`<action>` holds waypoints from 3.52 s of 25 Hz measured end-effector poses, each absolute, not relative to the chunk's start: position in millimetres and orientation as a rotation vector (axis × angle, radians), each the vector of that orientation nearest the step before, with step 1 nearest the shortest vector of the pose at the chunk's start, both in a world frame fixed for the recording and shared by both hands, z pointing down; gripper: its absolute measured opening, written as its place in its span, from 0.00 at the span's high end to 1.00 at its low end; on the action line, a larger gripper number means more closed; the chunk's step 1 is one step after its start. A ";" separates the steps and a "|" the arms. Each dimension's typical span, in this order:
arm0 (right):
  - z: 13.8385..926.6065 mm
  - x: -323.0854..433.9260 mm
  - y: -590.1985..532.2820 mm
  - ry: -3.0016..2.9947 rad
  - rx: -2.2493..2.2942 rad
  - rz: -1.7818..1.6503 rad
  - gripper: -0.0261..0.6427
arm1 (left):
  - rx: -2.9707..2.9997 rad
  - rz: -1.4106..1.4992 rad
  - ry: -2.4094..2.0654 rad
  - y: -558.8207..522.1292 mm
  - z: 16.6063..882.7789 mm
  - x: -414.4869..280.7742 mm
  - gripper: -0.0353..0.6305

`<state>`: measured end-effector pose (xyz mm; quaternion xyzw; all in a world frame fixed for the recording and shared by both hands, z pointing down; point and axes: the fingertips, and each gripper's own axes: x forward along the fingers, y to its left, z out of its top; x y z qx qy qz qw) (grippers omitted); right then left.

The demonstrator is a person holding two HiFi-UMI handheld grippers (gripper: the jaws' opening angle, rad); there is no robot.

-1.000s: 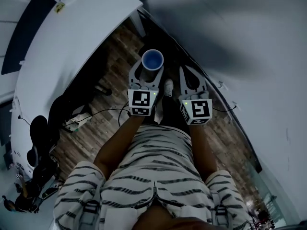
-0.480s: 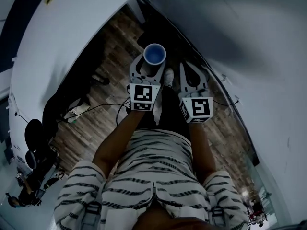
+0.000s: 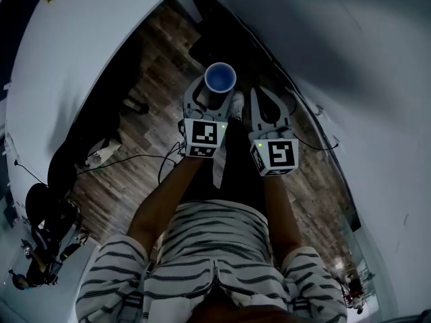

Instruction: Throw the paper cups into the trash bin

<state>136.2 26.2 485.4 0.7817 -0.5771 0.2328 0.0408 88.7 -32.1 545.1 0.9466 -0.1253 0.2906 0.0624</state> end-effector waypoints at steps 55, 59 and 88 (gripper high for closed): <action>669.4 130.9 40.2 -1.667 2.377 1.051 0.95 | 2.654 1.356 -0.228 -36.4 828.3 109.5 0.51; 674.1 131.0 45.0 -1.671 2.369 1.062 0.95 | 2.628 1.390 -0.236 -40.6 844.0 112.2 0.51; 687.1 126.0 31.1 -1.702 2.347 1.083 0.95 | 2.512 1.613 -0.082 -60.1 935.9 124.5 0.51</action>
